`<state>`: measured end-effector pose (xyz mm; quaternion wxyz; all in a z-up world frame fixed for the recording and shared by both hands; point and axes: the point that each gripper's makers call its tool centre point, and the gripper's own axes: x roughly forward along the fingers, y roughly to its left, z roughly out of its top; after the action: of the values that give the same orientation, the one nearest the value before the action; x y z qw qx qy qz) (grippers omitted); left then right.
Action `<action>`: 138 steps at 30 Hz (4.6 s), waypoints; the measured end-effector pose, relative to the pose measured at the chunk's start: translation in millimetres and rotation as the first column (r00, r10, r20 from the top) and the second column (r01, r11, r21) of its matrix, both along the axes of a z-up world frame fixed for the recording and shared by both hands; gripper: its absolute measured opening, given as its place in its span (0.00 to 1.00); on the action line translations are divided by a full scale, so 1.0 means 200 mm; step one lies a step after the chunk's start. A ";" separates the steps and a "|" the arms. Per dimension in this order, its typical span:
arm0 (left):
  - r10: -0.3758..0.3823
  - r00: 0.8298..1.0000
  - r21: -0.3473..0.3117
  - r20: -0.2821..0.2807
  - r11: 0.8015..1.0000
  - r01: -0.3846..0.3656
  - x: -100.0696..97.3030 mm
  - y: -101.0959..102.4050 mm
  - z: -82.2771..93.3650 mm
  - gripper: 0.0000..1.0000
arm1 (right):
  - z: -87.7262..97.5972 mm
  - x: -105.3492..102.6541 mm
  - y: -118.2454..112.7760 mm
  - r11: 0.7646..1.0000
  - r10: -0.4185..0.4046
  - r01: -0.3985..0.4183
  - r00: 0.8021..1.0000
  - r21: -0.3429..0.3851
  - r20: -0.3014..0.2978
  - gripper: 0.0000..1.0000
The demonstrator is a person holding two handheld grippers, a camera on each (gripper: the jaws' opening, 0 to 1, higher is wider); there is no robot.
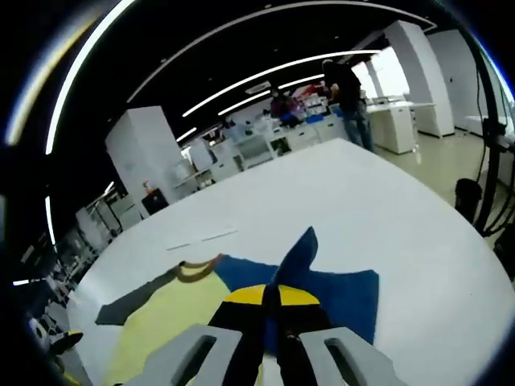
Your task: Fold the garment on the visible template until the final outline fits inside the template.
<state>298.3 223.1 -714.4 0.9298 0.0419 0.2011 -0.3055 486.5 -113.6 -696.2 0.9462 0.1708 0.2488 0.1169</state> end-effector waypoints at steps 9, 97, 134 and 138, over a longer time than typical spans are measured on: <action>-0.004 1.000 0.006 0.000 1.000 0.004 0.00 -0.01 0.00 0.99 | 0.02 0.02 0.11 0.999 0.047 -0.047 0.999 0.011 0.005 0.00; 0.062 0.998 0.025 -0.018 0.998 -0.062 0.00 0.10 -0.07 0.94 | 0.07 0.21 1.27 0.856 0.515 -0.514 0.857 -0.060 0.004 0.00; 0.064 0.998 0.045 -0.012 0.997 -0.063 0.00 0.12 -0.09 0.96 | -0.22 -0.11 1.66 0.570 0.784 -0.780 0.611 -0.259 -0.113 0.00; 0.068 0.998 0.045 -0.008 0.997 -0.068 0.00 0.12 -0.09 0.97 | -0.21 -0.07 1.63 0.638 0.739 -0.742 0.665 -0.207 -0.108 0.09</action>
<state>298.0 248.0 -732.4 0.9374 0.0545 0.2138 -0.2694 472.5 212.7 -737.7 0.8268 -0.0577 0.3149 0.4626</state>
